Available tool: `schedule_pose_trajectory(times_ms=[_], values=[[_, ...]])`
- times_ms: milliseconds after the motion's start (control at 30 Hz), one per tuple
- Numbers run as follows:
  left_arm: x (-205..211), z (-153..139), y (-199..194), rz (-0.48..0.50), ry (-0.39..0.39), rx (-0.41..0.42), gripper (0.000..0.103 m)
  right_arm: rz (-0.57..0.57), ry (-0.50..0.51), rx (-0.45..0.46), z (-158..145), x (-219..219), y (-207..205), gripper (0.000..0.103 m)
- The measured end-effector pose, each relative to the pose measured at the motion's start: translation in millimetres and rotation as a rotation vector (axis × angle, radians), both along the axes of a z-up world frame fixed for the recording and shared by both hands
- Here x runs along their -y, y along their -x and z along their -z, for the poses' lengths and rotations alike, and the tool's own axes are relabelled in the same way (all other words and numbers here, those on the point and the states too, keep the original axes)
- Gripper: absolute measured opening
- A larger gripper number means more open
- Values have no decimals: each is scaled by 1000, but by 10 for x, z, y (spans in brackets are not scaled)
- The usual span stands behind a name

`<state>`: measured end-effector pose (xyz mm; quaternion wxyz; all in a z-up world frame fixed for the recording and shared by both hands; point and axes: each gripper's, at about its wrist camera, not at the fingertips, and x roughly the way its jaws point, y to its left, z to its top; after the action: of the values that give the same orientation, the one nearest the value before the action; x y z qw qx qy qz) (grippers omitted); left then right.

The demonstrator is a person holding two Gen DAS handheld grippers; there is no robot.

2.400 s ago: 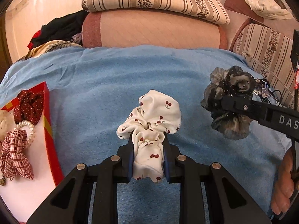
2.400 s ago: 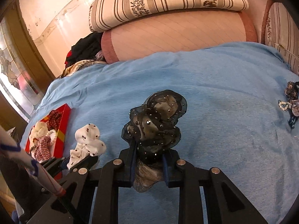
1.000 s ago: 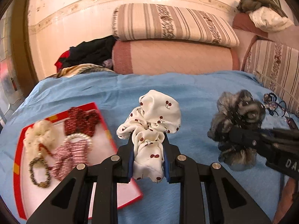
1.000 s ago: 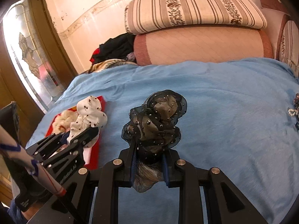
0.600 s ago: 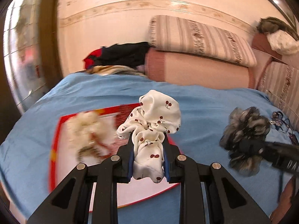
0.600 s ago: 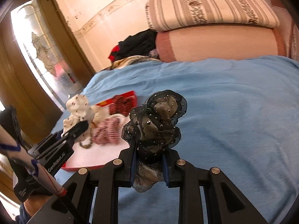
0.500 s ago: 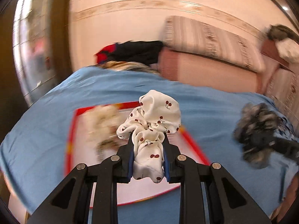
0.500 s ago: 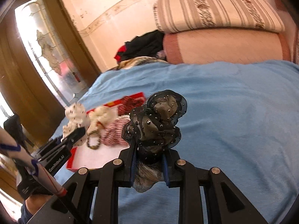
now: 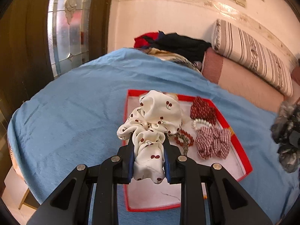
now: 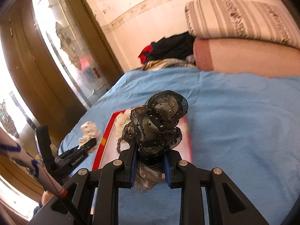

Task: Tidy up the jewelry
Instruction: 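Carry the white cherry-print and black sheer scrunchies over the tray, then open both tools to release the scrunchies into the tray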

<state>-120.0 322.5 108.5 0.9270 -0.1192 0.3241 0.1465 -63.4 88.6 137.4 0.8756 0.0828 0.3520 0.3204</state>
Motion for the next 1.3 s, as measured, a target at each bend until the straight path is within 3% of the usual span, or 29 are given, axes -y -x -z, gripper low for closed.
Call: schedule_pose_trajectory(times_ms=[267, 600, 1300], values=[[146, 288, -259, 43, 28, -109, 24, -62, 67, -100, 460, -430, -195, 28], [297, 440, -368, 75, 20, -175, 24, -69, 118, -185, 884, -627, -402, 28], [336, 512, -471, 55, -21, -207, 26, -33, 155, -203, 1050, -626, -567, 32]])
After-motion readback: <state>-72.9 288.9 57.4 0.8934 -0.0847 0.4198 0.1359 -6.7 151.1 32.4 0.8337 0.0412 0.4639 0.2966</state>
